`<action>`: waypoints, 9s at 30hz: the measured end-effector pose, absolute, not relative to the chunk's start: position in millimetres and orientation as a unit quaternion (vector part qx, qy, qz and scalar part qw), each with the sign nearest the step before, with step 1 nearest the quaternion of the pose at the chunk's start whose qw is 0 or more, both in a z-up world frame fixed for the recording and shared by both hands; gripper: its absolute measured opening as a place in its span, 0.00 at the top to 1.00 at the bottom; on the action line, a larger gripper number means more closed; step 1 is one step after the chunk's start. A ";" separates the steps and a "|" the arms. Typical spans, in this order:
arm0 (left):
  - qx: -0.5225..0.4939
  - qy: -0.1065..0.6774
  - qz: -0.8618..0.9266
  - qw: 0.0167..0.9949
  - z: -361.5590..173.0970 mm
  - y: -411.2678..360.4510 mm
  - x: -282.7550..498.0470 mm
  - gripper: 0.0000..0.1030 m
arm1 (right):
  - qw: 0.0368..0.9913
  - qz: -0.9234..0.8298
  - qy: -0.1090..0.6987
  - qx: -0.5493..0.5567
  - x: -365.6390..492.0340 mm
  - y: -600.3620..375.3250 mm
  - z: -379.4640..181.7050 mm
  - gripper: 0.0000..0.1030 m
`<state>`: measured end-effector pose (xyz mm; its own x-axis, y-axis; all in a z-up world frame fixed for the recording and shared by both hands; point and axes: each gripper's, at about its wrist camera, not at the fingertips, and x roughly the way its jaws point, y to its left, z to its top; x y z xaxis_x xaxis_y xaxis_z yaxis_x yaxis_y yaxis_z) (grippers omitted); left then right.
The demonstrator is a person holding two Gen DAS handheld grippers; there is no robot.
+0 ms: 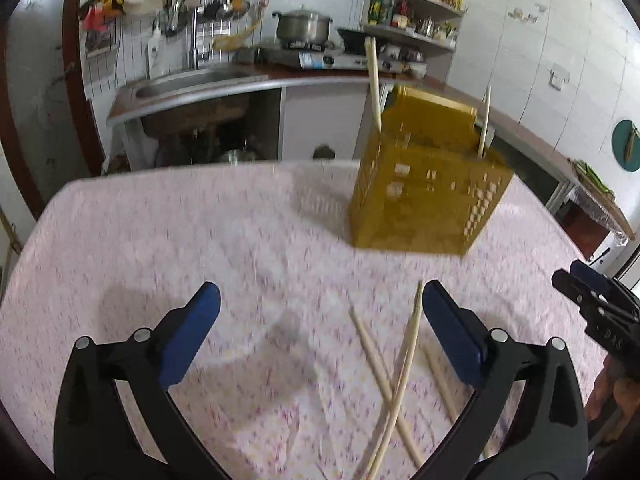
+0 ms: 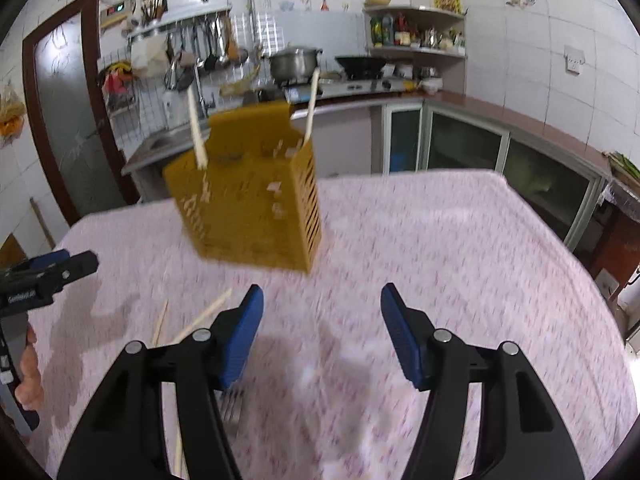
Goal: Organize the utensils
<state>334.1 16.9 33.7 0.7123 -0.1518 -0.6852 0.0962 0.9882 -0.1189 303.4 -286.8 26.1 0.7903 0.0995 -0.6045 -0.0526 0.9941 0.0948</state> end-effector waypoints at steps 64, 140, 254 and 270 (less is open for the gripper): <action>-0.010 0.498 -0.100 0.861 -28.1 -31.0 373.9 0.93 | 0.868 0.099 0.480 0.084 333.8 -266.9 -29.0 0.93; -0.016 0.285 -0.140 0.948 128.9 -12.3 343.5 0.96 | 0.949 0.103 0.285 0.090 330.2 -291.8 94.5 1.00; -0.030 0.304 -0.092 0.948 104.5 71.5 345.0 0.96 | 0.872 -0.039 0.450 0.189 404.9 -264.8 -24.4 0.79; -0.031 0.287 -0.117 0.950 129.2 34.4 335.4 0.96 | 0.942 -0.022 0.323 0.094 366.2 -307.6 88.9 0.80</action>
